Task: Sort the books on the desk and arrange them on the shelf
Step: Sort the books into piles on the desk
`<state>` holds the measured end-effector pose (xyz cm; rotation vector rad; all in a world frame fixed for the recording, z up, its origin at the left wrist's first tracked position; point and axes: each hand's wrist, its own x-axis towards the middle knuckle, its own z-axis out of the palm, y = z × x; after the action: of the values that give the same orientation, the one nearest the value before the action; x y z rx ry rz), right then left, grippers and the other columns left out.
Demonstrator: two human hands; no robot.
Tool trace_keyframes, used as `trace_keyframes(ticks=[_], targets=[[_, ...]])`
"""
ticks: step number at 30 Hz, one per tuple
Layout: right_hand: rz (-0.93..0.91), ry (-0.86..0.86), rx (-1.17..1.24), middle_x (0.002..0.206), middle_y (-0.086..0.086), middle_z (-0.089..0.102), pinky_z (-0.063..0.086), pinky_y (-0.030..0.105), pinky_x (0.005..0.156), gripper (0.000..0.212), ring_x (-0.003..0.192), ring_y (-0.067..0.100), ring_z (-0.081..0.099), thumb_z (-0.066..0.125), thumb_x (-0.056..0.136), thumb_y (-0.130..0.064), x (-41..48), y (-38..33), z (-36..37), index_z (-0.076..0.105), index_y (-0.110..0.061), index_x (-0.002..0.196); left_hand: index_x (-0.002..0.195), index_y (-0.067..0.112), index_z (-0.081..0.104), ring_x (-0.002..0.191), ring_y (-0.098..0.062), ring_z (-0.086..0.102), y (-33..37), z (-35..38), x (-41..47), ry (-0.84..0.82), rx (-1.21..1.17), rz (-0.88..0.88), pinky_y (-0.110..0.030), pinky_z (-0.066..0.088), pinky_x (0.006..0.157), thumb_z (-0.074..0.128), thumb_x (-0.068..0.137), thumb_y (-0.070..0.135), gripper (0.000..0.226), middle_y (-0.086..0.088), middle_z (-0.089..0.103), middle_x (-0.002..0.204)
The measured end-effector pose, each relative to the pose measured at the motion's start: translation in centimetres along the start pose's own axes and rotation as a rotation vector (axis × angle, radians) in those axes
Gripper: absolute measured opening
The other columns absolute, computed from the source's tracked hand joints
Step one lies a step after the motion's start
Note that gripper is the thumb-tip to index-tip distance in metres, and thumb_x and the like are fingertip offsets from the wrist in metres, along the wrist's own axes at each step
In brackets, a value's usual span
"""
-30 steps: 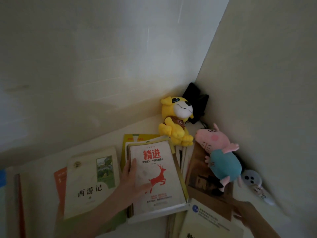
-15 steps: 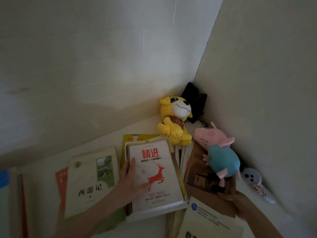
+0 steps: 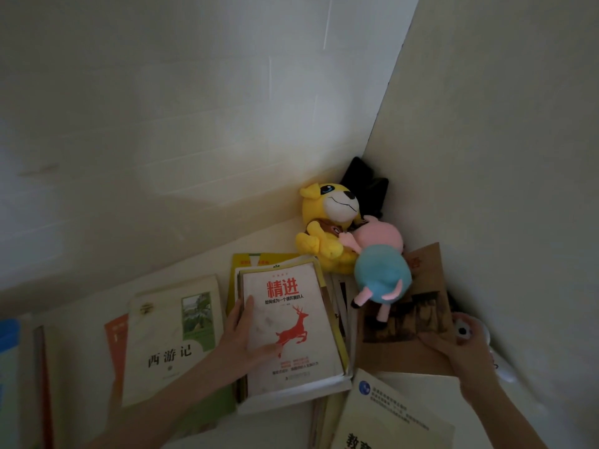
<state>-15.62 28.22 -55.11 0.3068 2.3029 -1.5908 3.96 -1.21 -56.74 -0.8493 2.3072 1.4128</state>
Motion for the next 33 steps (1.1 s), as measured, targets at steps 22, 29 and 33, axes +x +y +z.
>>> trace_keyframes(ticks=[22,29,33], targets=[[-0.207,0.020,0.022,0.089,0.010,0.062,0.052,0.037,0.064,0.073,0.071,0.029,0.062,0.081,0.066,0.003,-2.3,-9.0,-2.6,0.045,-0.021,0.124,0.147,0.028,-0.020,0.147,-0.018,-0.007,-0.2,-0.3,0.3,-0.021,-0.031,-0.005,-0.042,0.019,0.118,0.056,0.049,0.084,0.136,0.007,-0.026,0.154],[-0.220,-0.029,0.057,0.093,0.011,0.065,0.052,0.029,0.051,0.089,0.066,0.023,0.064,0.086,0.044,-0.011,-5.0,-13.5,-4.2,0.046,-0.023,0.122,0.150,0.027,-0.013,0.147,-0.018,-0.004,-0.6,-0.5,0.6,-0.007,-0.066,0.003,-0.042,0.018,0.119,0.062,0.085,0.048,0.102,0.008,-0.022,0.156],[-0.285,-0.073,0.148,0.093,0.004,0.065,0.058,0.027,0.054,0.077,0.067,0.018,0.066,0.075,0.059,-0.002,-5.7,-15.6,-4.7,0.047,-0.018,0.128,0.152,0.025,-0.005,0.147,-0.016,-0.002,0.0,-1.0,0.2,-0.010,-0.145,-0.019,-0.041,0.016,0.119,0.063,0.084,0.050,0.099,0.007,-0.016,0.158]])
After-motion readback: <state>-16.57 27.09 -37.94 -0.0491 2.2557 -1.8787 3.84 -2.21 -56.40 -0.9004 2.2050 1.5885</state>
